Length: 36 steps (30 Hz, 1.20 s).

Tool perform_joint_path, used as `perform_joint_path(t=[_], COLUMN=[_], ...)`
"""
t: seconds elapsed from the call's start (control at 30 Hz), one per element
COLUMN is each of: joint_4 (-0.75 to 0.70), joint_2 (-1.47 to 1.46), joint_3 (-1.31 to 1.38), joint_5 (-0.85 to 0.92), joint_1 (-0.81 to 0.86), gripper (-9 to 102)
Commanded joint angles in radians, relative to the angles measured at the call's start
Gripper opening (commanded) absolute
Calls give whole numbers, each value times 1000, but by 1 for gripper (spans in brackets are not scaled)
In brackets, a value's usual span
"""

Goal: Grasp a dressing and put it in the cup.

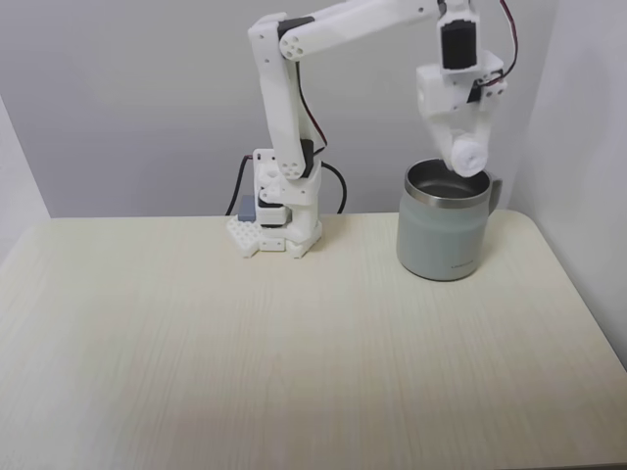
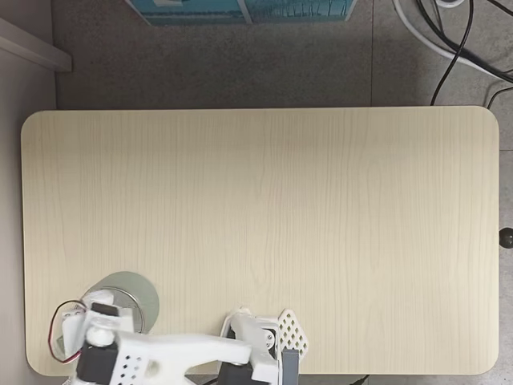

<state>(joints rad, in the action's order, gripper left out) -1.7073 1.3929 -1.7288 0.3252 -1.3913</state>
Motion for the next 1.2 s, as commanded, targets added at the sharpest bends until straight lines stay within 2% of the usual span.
perform_joint_path(t=[0.0, 0.13, 0.2, 0.87, 1.17], joint_4=[11, 8, 6, 8, 32], joint_2=[-2, -31, -41, -153, -107], joint_3=[-5, 15, 26, 51, 52], joint_5=[-3, -2, -2, -32, -18], joint_1=[-12, -20, -25, -52, -21], gripper=[2, 14, 16, 16, 16])
